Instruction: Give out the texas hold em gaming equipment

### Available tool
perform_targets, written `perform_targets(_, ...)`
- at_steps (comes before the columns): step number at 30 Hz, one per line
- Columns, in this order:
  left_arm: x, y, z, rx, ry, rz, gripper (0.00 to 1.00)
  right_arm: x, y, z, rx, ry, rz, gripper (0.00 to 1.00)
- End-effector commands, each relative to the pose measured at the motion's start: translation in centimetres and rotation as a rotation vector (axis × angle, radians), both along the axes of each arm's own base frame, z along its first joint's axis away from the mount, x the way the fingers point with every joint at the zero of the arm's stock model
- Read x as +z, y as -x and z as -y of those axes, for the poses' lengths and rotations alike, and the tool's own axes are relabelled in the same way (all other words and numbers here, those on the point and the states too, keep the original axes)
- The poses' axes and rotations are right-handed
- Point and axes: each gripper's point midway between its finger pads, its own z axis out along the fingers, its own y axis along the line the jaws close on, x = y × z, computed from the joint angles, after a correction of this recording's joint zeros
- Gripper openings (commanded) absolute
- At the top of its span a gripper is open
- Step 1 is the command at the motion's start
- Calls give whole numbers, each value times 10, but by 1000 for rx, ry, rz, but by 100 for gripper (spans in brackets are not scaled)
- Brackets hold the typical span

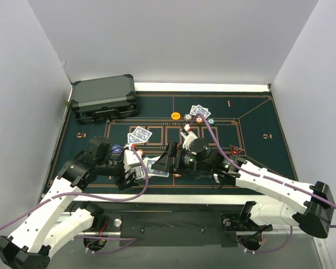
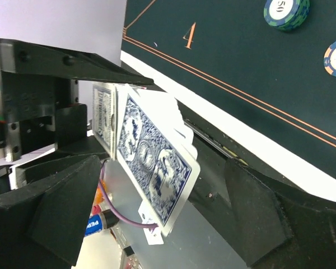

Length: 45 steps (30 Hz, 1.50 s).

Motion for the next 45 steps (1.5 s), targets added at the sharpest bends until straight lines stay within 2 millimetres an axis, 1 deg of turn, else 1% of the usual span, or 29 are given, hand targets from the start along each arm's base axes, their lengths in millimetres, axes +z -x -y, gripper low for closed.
perform_targets(1,24,-7,10,-18,73,67,0,22,-5,-21,-25,-79,36,83)
perform_targets(2,24,-6,10,-19,73,67,0,18,-6,-22,-28,-74,30,81)
perform_targets(6,24,-6,10,-19,73,68,0,17,-4,-21,-38,-89,22,70)
perform_targets(7,25,-6,11,-20,74,68,0,16,-4,-21,-40,-88,19,68)
perform_targets(10,26,-6,11,-21,78,70,0,15,-2,-18,-40,-86,13,58)
perform_targets(12,27,-6,11,-21,78,71,0,11,-1,-17,-42,-80,8,53)
perform_targets(13,27,-7,11,-20,79,71,0,11,-1,-17,-43,-82,8,52)
perform_targets(14,27,-6,11,-20,80,71,0,7,0,-17,-43,-77,-3,50)
perform_targets(24,28,-6,12,-24,84,75,0,-6,5,-11,-36,-40,-17,41)
perform_targets(31,29,-5,12,-26,87,75,0,-4,8,-2,-40,-26,-7,31)
perform_targets(35,28,-5,12,-26,88,76,0,-3,10,0,-38,-30,-7,28)
perform_targets(43,29,-4,11,-25,89,75,0,-3,11,-2,-20,-25,-17,27)
perform_targets(45,28,-4,11,-26,88,76,0,0,12,-4,-10,-30,-14,26)
